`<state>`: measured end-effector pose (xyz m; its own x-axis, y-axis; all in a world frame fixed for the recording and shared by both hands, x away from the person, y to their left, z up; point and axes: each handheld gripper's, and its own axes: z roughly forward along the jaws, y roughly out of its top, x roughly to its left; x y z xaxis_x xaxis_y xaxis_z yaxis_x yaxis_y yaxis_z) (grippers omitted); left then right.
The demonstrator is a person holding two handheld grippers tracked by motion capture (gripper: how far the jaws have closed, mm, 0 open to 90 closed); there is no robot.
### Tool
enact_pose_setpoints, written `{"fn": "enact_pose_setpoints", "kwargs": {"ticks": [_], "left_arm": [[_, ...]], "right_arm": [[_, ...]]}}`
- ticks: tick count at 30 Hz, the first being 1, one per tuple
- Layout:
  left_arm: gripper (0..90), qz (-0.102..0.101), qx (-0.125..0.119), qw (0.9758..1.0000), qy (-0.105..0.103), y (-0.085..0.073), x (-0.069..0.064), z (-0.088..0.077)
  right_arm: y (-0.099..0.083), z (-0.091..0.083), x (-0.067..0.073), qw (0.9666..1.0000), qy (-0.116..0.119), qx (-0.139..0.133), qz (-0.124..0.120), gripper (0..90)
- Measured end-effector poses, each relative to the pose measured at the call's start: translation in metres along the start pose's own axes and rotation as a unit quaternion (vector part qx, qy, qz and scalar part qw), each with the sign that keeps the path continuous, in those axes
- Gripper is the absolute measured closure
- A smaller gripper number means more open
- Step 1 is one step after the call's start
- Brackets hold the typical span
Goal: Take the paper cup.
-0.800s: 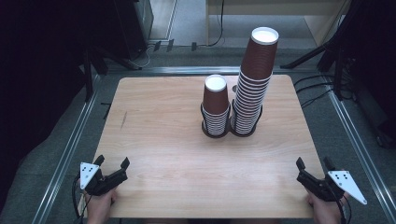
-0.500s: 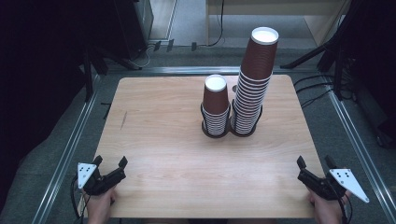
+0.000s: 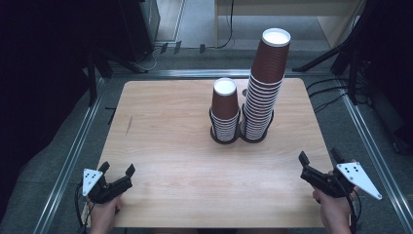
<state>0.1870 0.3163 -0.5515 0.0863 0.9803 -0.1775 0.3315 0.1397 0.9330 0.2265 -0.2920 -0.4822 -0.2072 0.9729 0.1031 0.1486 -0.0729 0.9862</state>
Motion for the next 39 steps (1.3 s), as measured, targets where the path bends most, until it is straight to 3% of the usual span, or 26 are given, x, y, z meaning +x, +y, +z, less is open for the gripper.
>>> {"fn": "enact_pose_setpoints", "kwargs": {"ticks": [13, 19, 26, 39], "left_arm": [[2.2, 0.003, 0.001, 1.0, -0.008, 0.0, 0.0, 0.0], [2.2, 0.006, 0.001, 0.9999, -0.008, 0.0, 0.0, 0.0], [2.1, 0.007, 0.0, 0.9999, -0.008, -0.001, 0.0, 0.0], [2.1, 0.008, -0.002, 0.9999, -0.006, -0.001, -0.001, 0.0]], "right_arm": [[0.05, 0.025, 0.041, 0.999, 0.031, -0.021, -0.023, 0.0], [0.064, 0.034, 0.053, 0.9982, 0.045, -0.028, -0.028, 0.0], [0.08, 0.046, 0.067, 0.9979, 0.043, -0.036, -0.033, 0.0], [0.1, 0.065, 0.08, 0.9978, 0.046, -0.035, -0.031, 0.0]]}}
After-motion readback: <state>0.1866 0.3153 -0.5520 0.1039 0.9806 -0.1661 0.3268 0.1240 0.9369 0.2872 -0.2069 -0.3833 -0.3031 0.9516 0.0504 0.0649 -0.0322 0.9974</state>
